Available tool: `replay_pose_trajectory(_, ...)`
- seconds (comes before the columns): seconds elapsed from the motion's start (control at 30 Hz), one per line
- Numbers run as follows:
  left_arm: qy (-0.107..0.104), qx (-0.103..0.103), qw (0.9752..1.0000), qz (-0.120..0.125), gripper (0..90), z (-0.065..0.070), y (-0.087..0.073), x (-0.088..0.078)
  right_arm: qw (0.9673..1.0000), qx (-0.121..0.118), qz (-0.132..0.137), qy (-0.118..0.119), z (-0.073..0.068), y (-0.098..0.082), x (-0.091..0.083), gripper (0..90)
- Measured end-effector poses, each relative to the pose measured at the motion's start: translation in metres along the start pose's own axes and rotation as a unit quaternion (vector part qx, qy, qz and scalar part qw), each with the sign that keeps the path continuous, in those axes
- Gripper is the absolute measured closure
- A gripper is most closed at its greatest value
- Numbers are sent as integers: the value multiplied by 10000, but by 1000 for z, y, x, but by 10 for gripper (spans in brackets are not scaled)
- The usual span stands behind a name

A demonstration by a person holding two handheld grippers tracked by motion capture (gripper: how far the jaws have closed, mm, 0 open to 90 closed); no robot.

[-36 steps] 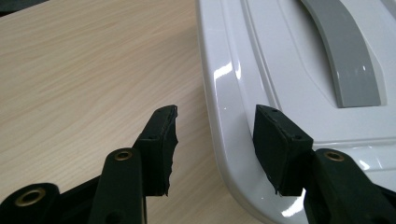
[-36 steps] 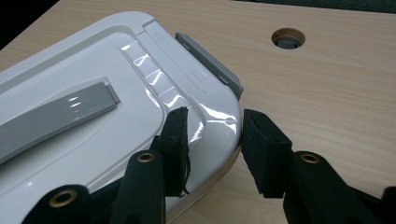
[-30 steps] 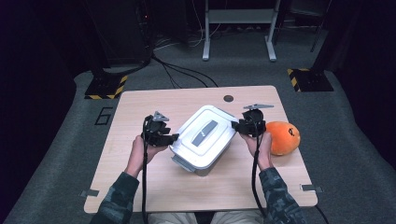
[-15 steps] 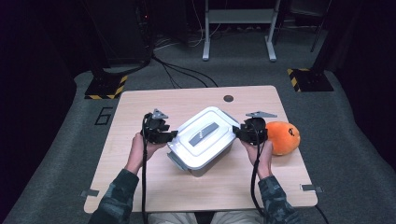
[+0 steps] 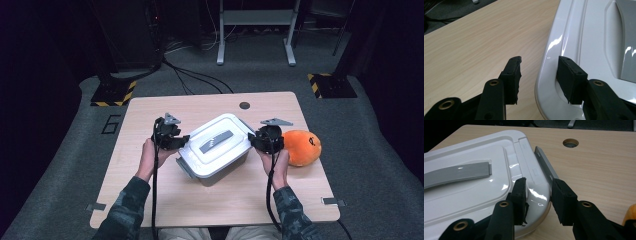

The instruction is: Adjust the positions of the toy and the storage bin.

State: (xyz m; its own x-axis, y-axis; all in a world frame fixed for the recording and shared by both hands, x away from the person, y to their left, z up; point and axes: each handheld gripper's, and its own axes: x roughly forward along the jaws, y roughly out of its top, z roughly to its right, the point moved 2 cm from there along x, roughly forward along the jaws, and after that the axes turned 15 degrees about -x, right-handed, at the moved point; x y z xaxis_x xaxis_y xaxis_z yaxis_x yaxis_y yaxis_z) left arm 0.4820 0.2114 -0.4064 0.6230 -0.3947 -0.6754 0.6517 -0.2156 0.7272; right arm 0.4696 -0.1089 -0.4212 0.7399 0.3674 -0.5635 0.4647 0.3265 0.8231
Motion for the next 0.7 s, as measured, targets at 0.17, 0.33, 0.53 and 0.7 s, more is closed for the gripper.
replay_pose_trajectory(0.17,-12,-92,9999,51,508,-1,-1,0,9999,-91,-1,75,2,0,0,635)
replay_pose_trajectory(0.33,-49,-206,9998,-24,308,-4,-2,0,9993,-184,229,217,6,-5,-13,423)
replay_pose_trajectory(0.53,-122,-323,9993,128,152,-3,-4,-4,9978,-545,194,328,0,-21,-35,142)
replay_pose_trajectory(0.7,-174,-302,9992,211,88,-4,-4,-10,9969,-628,132,445,-7,-40,-45,36)
